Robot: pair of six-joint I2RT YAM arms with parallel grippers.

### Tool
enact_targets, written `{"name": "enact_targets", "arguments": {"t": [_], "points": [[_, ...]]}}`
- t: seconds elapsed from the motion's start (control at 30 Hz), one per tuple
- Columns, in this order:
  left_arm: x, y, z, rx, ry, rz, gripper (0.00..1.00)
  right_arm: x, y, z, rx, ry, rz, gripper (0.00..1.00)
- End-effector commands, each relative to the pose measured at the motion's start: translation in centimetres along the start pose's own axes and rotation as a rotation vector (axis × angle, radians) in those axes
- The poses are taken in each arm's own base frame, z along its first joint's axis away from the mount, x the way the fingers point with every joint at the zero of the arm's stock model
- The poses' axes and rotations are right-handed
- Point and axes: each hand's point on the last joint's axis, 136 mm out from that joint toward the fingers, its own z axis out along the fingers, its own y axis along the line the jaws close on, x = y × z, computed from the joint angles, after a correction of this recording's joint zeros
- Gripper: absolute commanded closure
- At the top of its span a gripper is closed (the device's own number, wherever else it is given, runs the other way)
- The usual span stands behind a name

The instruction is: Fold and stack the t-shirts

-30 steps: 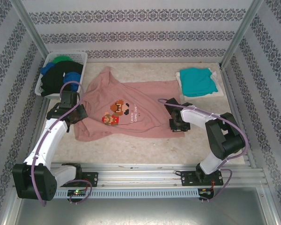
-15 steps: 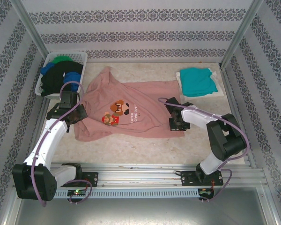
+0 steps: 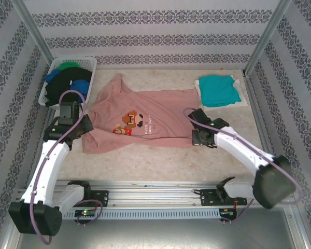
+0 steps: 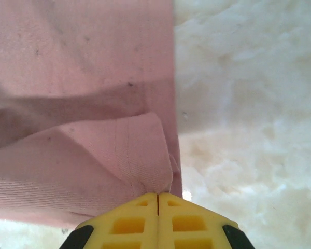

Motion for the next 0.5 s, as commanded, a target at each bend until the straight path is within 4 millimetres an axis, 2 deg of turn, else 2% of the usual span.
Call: {"name": "enact_targets", "arguments": {"t": [0.0, 0.23, 0.47], "points": [[0.3, 1.1, -1.7, -0.033, -0.001, -0.02, 1.0, 1.8, -2.2, -1.2, 0.036, -0.003, 0.04, 1.0], [0.6, 0.6, -3.7, 0.017, -0.012, -0.013, 1.0, 1.8, -2.7, -3.7, -0.031, -0.084, 0.073, 1.0], [1.3, -0.8, -6.2, 0.124, -0.009, -0.002, 1.0, 0.8, -2.5, -5.8, -0.086, -0.158, 0.099, 1.0]]}}
